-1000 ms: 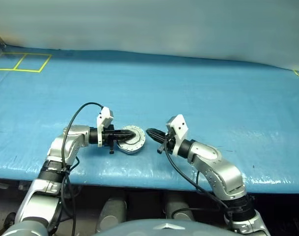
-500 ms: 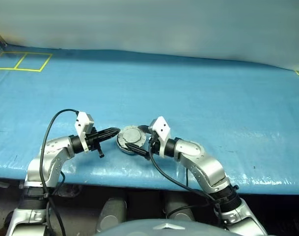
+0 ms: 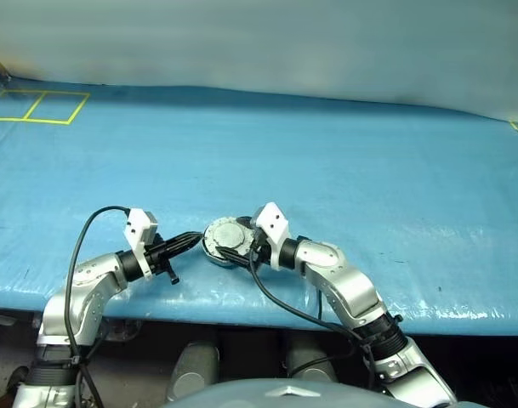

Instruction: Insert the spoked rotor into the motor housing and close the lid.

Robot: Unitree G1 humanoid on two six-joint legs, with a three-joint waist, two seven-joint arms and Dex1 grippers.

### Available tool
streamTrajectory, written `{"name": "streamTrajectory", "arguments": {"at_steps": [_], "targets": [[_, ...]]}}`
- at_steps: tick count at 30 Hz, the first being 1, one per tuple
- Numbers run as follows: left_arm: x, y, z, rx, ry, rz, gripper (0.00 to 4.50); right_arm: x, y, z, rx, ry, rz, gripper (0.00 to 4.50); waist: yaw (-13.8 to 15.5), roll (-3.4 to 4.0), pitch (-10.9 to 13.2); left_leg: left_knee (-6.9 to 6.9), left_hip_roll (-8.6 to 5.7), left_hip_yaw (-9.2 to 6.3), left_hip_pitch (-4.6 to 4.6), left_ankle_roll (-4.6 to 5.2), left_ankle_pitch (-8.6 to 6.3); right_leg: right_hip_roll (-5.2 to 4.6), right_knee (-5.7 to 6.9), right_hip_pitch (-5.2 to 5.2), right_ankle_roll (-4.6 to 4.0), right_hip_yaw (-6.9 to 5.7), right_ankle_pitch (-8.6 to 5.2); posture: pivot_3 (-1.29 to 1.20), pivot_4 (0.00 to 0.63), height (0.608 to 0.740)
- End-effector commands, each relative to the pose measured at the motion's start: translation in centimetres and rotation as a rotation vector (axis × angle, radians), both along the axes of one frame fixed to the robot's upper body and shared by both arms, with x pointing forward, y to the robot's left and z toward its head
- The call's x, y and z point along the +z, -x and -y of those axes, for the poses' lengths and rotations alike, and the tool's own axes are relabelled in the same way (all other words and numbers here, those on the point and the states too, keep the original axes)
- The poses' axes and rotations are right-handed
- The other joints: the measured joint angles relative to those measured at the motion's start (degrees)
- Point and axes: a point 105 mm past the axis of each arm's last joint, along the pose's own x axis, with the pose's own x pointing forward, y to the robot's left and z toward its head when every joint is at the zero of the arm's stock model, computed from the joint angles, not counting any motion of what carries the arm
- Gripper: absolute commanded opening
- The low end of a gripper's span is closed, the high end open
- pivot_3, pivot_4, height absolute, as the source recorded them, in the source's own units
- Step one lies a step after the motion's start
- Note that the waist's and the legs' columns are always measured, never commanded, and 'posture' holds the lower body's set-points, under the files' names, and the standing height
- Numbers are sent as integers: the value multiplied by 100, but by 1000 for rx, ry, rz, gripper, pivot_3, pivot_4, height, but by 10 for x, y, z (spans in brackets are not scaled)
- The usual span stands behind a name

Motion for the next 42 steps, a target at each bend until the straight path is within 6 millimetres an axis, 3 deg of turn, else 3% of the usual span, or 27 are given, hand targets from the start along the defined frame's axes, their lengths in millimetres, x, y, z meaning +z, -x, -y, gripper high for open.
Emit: {"name": "streamTrajectory", "arguments": {"at_steps": [1,4,17,27,37,42], "targets": [[13,-3,-4,27,12,68,0,4,0,-2,12,9,50,3884,-1,0,0,0,0,0,0,0,0,0,0,0,0,0,0,0,150,740],[13,-2,-5,41,12,67,0,6,0,-2,11,4,56,3045,0,0,0,0,0,0,0,0,0,0,0,0,0,0,0,0,150,740],[3,2,-9,82,6,45,0,14,3,-6,-1,39,66,3047,1,1,1,-1,1,0,-1,-1,-1,0,0,-2,-2,0,-1,0,150,740],[-3,5,-7,78,0,31,0,20,9,-20,-11,-28,0,3047,-4,1,1,-5,1,-1,-7,-2,-1,0,-1,-9,-4,-1,-3,0,150,740],[-3,6,-7,79,-3,31,0,1,10,-15,-9,51,-12,3047,-3,2,1,-6,1,-2,-12,-2,-1,0,-2,-13,-4,-3,-3,0,150,740],[-3,6,-7,80,-4,29,0,3,8,-10,-9,50,-5,3047,0,1,1,-6,1,-2,-12,-2,-1,-1,-3,-13,-4,-3,-3,0,150,740]]}}
